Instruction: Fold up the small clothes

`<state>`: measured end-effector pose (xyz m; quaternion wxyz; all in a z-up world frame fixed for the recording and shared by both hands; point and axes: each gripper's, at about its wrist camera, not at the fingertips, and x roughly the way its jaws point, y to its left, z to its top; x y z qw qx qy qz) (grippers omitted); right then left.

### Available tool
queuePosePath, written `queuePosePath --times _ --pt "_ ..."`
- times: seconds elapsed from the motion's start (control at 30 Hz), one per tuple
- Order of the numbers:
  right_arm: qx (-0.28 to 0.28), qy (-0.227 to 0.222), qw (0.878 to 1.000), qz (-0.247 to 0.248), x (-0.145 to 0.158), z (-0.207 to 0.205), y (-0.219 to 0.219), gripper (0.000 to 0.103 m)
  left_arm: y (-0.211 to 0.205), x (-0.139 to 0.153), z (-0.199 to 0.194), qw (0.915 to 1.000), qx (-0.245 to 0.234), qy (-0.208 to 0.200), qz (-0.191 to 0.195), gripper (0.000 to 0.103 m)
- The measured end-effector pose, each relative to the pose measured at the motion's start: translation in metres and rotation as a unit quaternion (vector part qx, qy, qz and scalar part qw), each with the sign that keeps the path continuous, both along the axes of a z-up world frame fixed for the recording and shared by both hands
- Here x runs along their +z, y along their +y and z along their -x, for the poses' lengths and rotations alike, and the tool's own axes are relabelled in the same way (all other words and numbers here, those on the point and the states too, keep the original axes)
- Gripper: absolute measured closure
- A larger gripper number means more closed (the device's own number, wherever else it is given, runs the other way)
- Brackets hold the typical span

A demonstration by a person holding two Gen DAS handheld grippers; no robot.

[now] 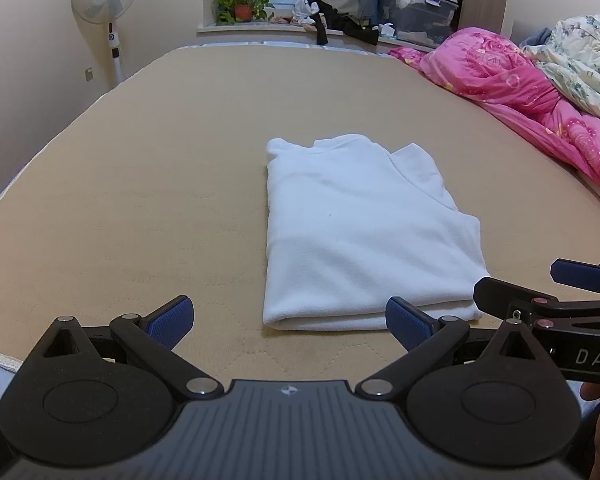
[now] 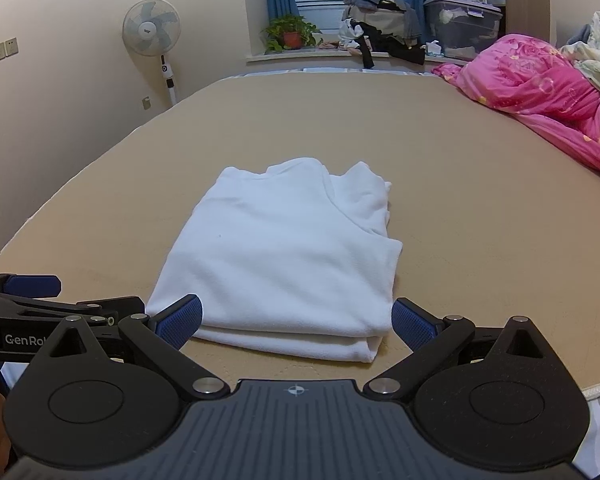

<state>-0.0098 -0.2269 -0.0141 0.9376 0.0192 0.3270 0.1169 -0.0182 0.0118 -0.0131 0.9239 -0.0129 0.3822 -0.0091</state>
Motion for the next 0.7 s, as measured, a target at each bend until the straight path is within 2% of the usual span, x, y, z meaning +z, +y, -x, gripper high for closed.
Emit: queuePosePath --times 0.7 --pt "0.001 0.000 1.000 -0.001 0.0001 0.0001 -0.0007 0.003 0.0006 0.0000 -0.0002 1.0000 -0.002 -0.002 -0.002 0.001"
